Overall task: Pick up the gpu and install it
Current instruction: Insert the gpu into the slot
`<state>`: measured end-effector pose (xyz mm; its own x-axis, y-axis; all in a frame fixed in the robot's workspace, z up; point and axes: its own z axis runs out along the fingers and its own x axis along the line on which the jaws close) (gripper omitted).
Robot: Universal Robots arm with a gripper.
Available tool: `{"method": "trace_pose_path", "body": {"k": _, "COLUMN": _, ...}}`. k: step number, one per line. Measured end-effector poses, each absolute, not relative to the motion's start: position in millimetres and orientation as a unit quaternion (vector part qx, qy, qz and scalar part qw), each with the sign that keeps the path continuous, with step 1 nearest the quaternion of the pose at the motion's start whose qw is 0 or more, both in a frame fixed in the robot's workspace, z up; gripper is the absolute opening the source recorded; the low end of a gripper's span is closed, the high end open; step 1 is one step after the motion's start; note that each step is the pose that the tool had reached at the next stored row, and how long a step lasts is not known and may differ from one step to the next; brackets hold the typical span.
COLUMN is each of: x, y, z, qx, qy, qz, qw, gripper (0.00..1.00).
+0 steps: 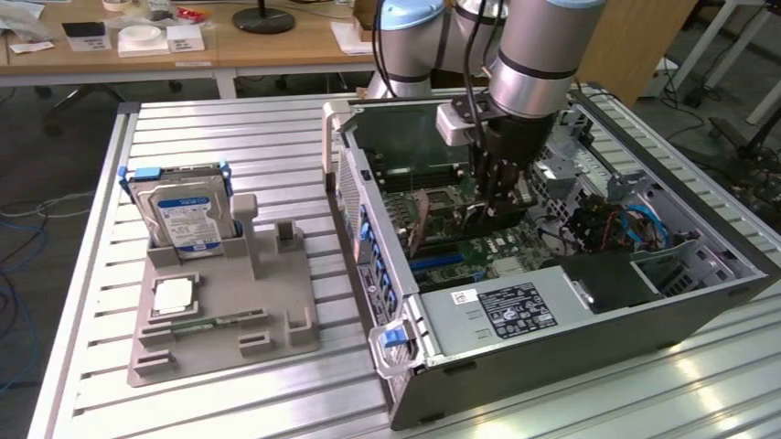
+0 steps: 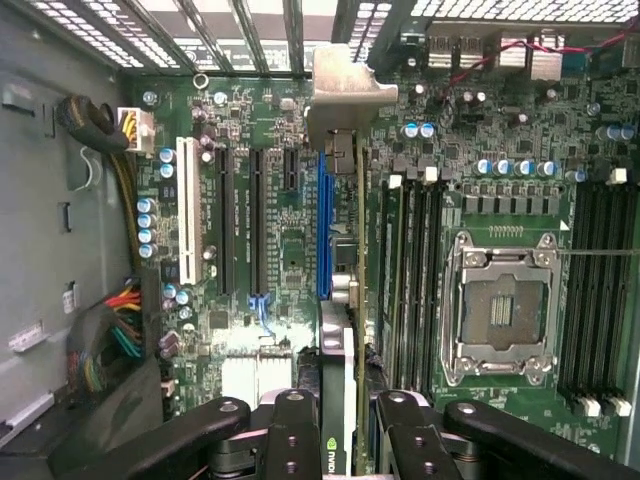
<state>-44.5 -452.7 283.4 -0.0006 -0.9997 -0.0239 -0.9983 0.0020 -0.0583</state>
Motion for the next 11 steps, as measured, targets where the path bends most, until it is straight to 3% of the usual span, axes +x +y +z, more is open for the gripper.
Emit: {"method": "trace_pose_path", "body": {"k": 11, "x": -55.2, "y": -452.8, "z": 272.5, "qx": -0.706, "qy": 0.707, "qz": -0.012, "qw": 0.029, "gripper": 0.27}}
